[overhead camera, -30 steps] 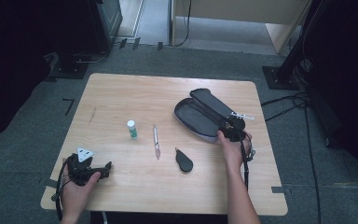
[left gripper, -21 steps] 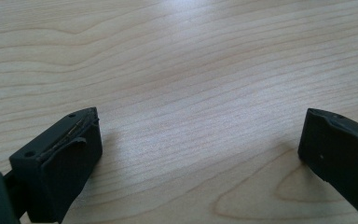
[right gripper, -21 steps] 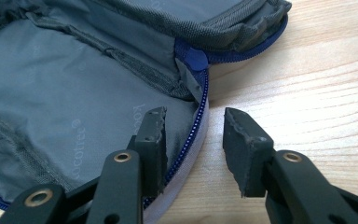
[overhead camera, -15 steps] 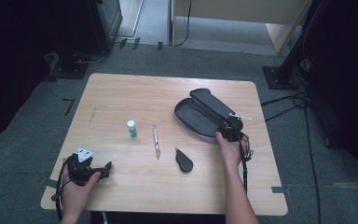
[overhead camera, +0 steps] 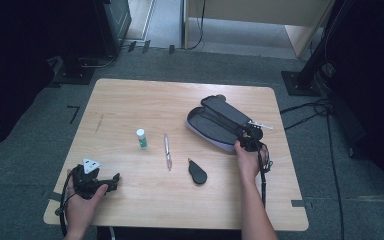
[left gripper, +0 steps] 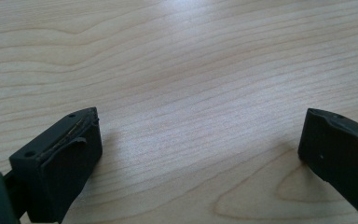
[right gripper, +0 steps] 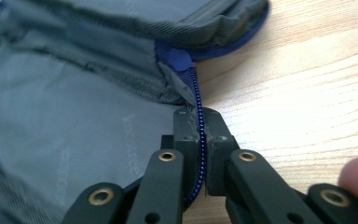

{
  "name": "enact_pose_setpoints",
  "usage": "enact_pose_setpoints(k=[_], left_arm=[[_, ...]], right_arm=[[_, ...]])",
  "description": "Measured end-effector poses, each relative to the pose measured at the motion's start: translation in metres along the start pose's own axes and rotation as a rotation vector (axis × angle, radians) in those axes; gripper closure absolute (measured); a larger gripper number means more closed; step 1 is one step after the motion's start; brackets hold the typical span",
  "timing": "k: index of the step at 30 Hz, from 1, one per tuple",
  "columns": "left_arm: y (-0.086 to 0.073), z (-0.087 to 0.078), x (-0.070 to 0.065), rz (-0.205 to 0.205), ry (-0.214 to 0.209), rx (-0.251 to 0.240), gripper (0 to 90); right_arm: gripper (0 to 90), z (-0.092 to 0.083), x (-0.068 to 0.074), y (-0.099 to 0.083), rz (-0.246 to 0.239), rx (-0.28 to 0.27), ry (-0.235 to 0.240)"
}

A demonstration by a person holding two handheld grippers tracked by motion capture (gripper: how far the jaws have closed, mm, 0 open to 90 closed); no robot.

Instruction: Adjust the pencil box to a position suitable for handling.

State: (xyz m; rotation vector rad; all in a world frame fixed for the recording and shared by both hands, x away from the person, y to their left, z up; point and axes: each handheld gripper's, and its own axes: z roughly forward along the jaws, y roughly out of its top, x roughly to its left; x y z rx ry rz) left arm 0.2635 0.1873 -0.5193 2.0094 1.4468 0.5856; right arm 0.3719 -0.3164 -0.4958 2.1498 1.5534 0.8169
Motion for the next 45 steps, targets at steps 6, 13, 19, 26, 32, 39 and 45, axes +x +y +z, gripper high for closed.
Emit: enact_pose_setpoints(k=[6,13,19,26,32,39,45], left_arm=[[0.0,0.0,0.0,0.0,0.0,0.0,0.0],[0.0,0.0,0.0,0.0,0.0,0.0,0.0],[0.0,0.0,0.0,0.0,0.0,0.0,0.0],[0.0,0.0,0.0,-0.001,0.0,0.0,0.0],[0.0,0.0,0.0,0.0,0.0,0.0,0.0],[0.0,0.0,0.0,0.0,0.0,0.0,0.0],[0.0,0.0,0.0,0.0,0.0,0.0,0.0]], right_arm=[[88.5,-0.005,0.002,0.001,-0.018,-0.049,0.058],[88.6,-0.007,0.009,0.006,-0.069,-0.065,0.128],[88.7,-0.007,0.019,0.008,-0.144,-0.05,0.181],[88.6,-0.002,0.028,0.008,-0.241,-0.044,0.228],[88.3,0.006,0.029,0.006,-0.26,-0.042,0.209],[83.4,0.013,0.027,0.005,-0.276,-0.04,0.209],[42.5,0.001,0.029,0.006,-0.3,-0.083,0.211]])
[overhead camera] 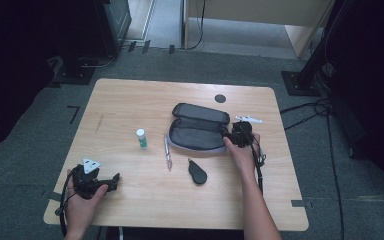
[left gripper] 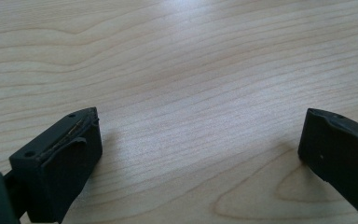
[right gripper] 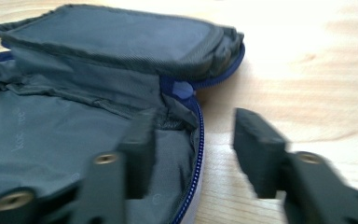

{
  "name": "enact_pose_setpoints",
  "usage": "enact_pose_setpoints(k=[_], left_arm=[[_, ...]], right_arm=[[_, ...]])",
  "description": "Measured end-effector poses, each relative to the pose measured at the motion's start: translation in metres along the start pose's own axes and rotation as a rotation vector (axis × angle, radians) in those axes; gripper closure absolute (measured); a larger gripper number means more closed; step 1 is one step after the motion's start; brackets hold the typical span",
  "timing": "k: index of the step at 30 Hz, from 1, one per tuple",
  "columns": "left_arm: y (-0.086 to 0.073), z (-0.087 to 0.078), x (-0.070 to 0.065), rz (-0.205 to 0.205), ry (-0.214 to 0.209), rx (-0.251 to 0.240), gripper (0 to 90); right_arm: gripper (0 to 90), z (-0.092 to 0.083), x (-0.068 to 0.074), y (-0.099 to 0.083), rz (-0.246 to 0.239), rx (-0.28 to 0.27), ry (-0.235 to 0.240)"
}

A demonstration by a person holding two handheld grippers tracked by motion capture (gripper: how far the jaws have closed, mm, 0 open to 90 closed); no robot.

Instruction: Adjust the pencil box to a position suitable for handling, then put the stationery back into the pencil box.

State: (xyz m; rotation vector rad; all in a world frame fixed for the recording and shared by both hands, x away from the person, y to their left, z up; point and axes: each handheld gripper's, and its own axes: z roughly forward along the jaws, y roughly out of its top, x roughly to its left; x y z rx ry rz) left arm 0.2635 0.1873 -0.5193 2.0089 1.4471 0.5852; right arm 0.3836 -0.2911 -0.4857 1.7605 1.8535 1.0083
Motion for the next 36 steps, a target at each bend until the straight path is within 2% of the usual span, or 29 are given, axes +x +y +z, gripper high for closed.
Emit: enact_pose_setpoints(k=[2,3,4,5,6,8,9,11,13,18,19,24,28,30,31,34,36], left_arm=[[0.0,0.0,0.0,-0.002,0.0,-0.001,0.0],[0.0,0.0,0.0,-0.002,0.0,-0.001,0.0],[0.0,0.0,0.0,0.0,0.0,0.0,0.0],[0.0,0.0,0.0,0.0,-0.001,0.0,0.0],[0.0,0.0,0.0,0.0,-0.001,0.0,0.0],[0.0,0.0,0.0,-0.001,-0.001,0.0,0.0],[0.0,0.0,0.0,-0.001,-0.001,0.0,0.0],[0.0,0.0,0.0,0.0,0.0,0.0,0.0],[0.0,0.0,0.0,0.0,0.0,0.0,0.0],[0.0,0.0,0.0,-0.001,-0.001,0.0,0.0],[0.0,0.0,0.0,0.0,-0.001,0.0,0.0],[0.0,0.0,0.0,-0.001,-0.001,0.0,0.0],[0.0,0.0,0.0,0.0,0.0,0.0,0.0],[0.0,0.0,0.0,0.0,-0.001,0.0,0.0],[0.0,0.0,0.0,0.002,-0.002,0.0,0.0],[0.0,0.0,0.0,0.002,-0.002,0.0,0.0],[0.0,0.0,0.0,0.002,-0.002,0.0,0.0]], right_arm=[[34.4,-0.006,0.003,0.001,-0.031,-0.008,-0.002],[34.4,-0.006,0.003,0.001,-0.031,-0.008,-0.002],[30.2,-0.014,0.008,0.001,-0.056,-0.005,0.014],[30.0,-0.017,0.01,0.001,-0.076,-0.014,0.02],[30.0,-0.017,0.01,0.001,-0.076,-0.014,0.02],[27.5,-0.026,0.016,-0.001,-0.125,-0.044,0.042],[23.4,-0.033,0.021,-0.002,-0.143,-0.045,0.074],[23.4,-0.036,0.023,-0.003,-0.148,-0.046,0.088],[23.3,-0.045,0.026,-0.008,-0.153,-0.051,0.129],[22.8,-0.054,0.033,-0.019,-0.175,-0.051,0.138],[23.5,-0.059,0.039,-0.028,-0.219,-0.043,0.13],[25.7,-0.069,0.049,-0.043,-0.245,-0.038,0.16],[25.1,-0.073,0.058,-0.055,-0.269,-0.02,0.194],[25.4,-0.074,0.059,-0.058,-0.264,-0.019,0.2],[25.7,-0.075,0.063,-0.064,-0.268,-0.008,0.219],[26.2,-0.075,0.068,-0.069,-0.287,-0.006,0.217],[27.1,-0.076,0.074,-0.077,-0.297,0.002,0.232]])
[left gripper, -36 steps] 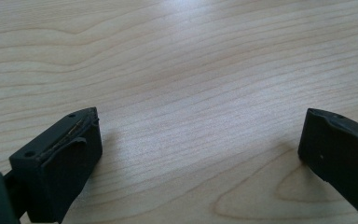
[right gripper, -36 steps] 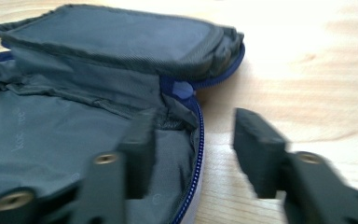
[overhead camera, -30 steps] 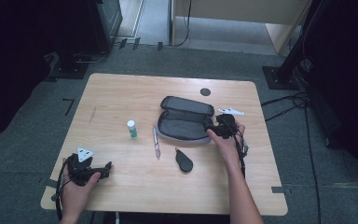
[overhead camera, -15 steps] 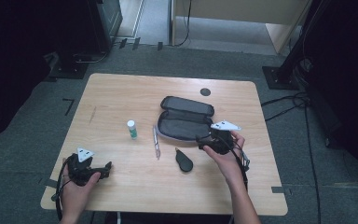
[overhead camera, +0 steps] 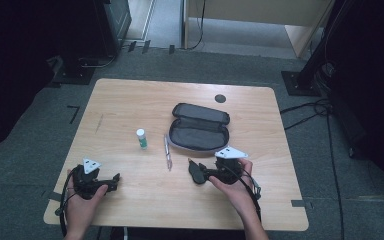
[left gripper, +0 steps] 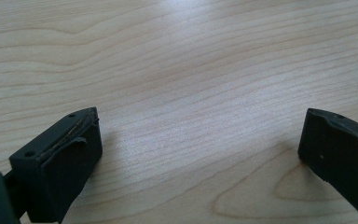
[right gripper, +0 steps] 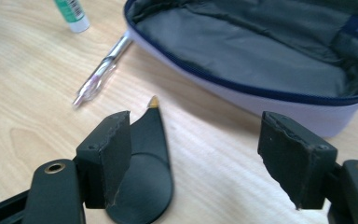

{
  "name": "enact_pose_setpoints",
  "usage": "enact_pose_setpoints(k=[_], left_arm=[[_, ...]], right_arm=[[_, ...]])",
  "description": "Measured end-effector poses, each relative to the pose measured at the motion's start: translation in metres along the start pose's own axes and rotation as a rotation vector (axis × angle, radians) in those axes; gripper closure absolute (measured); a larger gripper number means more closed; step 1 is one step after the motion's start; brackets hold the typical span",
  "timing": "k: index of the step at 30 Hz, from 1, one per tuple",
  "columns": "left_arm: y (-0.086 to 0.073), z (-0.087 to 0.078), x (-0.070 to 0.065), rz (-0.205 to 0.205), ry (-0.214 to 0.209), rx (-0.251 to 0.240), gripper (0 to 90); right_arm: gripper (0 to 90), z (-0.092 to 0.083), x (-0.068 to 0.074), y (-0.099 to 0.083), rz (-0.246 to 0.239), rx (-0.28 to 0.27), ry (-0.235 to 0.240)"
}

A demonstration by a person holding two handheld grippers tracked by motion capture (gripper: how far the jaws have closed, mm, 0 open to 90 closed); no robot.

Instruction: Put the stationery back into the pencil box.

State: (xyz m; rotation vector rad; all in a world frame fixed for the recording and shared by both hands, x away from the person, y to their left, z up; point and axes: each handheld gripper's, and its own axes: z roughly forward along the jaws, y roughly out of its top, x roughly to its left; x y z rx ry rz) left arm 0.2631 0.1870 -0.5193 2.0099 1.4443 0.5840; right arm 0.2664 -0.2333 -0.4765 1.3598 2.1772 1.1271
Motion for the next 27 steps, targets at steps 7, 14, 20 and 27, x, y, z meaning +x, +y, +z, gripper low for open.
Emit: enact_pose_setpoints(k=[7,14,20,27], left_arm=[[0.0,0.0,0.0,0.0,0.0,0.001,0.0],[0.0,0.0,0.0,0.001,0.0,0.0,0.0],[0.0,0.0,0.0,0.0,0.0,0.0,0.0],[0.0,0.0,0.0,0.0,0.0,0.0,0.0]], right_arm=[[31.7,0.002,0.012,-0.009,-0.018,0.005,0.044],[34.5,0.011,0.019,-0.022,-0.031,0.034,0.054],[34.8,0.016,0.022,-0.028,-0.048,0.061,0.047],[38.2,0.022,0.027,-0.033,-0.072,0.074,0.02]])
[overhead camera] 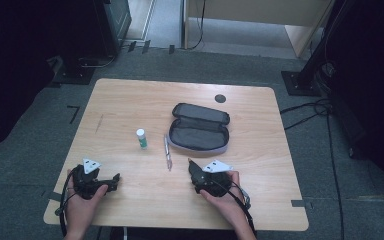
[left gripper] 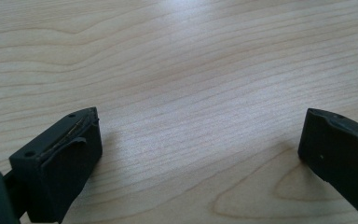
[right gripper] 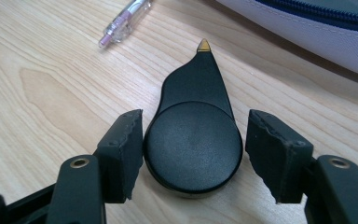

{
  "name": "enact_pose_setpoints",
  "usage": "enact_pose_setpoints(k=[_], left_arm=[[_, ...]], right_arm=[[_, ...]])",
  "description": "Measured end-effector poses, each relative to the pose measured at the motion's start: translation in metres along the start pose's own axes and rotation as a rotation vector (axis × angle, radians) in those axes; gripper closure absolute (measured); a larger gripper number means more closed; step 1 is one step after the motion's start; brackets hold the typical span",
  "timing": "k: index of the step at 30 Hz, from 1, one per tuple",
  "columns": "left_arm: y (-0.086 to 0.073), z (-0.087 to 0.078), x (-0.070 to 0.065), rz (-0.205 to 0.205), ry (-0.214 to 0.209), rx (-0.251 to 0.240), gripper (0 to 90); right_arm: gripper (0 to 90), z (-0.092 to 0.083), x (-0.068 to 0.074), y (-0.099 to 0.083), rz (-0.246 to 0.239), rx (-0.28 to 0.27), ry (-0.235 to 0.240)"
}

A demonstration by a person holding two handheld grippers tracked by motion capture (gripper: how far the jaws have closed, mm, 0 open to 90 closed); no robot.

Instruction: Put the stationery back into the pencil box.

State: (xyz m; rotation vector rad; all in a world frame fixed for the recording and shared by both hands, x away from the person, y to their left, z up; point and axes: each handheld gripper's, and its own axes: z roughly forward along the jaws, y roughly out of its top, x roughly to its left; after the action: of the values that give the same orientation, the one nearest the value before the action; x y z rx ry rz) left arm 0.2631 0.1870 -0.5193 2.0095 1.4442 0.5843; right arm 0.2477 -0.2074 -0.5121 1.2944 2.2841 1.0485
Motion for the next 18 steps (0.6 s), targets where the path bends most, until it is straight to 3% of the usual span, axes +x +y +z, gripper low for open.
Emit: enact_pose_setpoints(k=[10,12,15,18], left_arm=[[0.0,0.0,0.0,0.0,0.0,0.0,0.0],[0.0,0.0,0.0,0.0,0.0,0.0,0.0],[0.0,0.0,0.0,0.0,0.0,0.0,0.0],[0.0,0.0,0.0,0.0,0.0,0.0,0.0]], right_arm=[[40.7,0.003,0.003,-0.005,-0.014,-0.007,-0.017],[40.7,0.003,0.005,-0.007,-0.04,-0.013,-0.034],[40.4,0.003,0.002,-0.012,-0.051,-0.048,-0.017],[40.3,0.002,0.0,-0.013,-0.061,-0.047,-0.005]])
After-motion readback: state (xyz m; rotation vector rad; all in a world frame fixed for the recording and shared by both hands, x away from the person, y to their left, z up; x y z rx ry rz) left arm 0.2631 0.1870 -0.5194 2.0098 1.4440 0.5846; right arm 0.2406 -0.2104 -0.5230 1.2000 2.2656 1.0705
